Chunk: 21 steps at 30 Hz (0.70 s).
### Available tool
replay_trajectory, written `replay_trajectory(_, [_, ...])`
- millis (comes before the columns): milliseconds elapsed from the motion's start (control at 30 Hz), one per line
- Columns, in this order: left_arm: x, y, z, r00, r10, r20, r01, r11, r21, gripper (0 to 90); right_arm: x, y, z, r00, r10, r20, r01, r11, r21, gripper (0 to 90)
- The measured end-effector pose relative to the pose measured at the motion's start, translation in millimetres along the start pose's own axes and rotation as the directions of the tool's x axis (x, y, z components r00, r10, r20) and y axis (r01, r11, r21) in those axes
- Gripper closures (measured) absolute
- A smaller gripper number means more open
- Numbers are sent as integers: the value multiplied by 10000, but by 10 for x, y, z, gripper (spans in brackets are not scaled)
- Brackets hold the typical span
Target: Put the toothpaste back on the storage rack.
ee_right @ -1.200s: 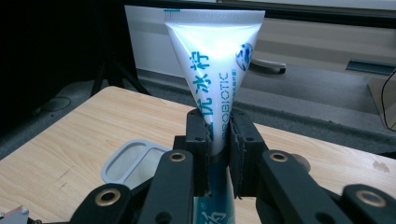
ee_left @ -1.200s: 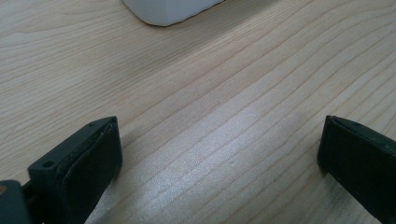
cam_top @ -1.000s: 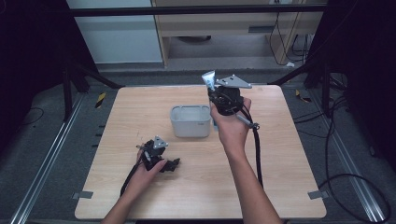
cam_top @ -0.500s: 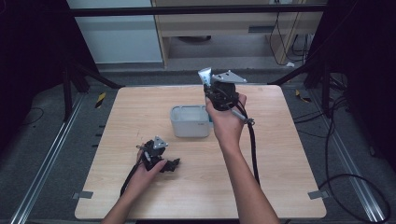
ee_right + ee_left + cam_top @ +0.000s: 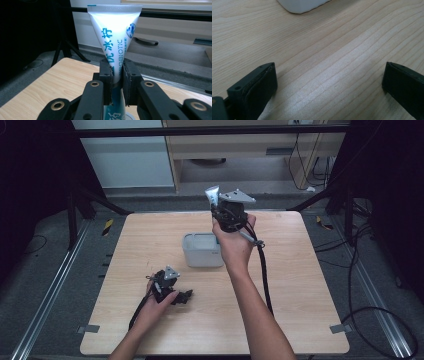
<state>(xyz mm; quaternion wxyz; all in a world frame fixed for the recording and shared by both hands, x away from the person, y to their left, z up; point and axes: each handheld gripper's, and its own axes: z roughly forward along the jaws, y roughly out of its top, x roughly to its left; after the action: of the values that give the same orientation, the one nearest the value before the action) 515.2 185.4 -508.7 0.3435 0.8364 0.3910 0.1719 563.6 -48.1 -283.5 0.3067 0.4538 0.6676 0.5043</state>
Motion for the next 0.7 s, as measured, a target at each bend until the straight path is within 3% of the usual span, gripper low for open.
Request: replay_trajectory(700, [0, 0, 0, 10000, 0, -4, 0, 10000, 3, 0, 146, 22, 239, 9999, -3, -150, -2, 9995, -313, 797])
